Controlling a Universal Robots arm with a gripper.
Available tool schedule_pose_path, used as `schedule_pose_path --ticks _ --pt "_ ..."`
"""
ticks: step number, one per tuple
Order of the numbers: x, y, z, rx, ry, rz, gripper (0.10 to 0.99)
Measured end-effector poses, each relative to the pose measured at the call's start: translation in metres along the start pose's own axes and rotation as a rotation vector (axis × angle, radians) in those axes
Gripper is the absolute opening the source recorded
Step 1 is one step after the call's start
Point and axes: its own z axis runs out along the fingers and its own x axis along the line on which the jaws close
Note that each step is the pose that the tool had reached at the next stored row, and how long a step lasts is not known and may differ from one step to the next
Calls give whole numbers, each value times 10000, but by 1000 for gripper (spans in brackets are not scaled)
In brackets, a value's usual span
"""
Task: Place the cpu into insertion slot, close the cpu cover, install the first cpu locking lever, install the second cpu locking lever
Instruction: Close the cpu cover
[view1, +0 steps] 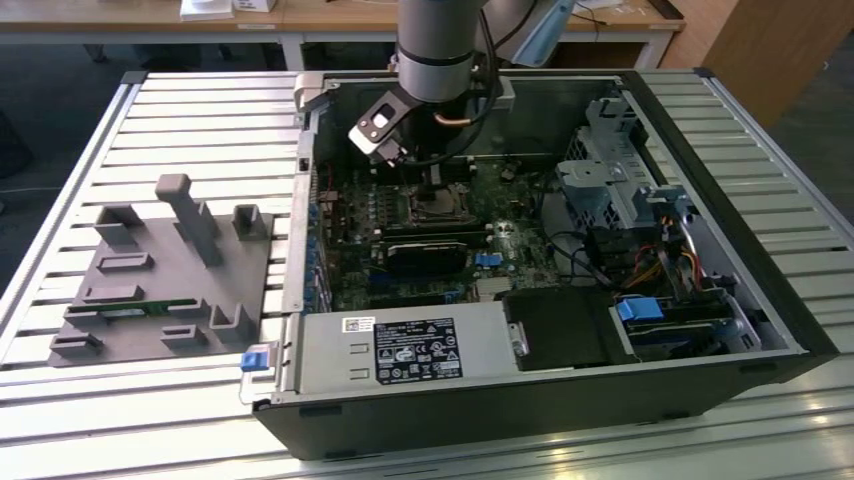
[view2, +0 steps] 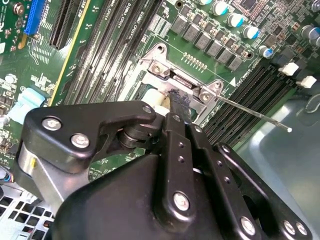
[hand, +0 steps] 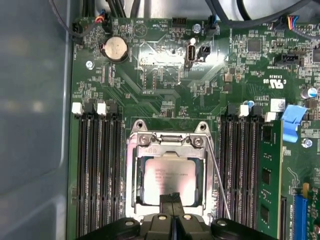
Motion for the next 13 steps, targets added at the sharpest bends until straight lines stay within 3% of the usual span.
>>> schedule_pose_path --ticks 13 --pt "0 74 -8 2 7 0 106"
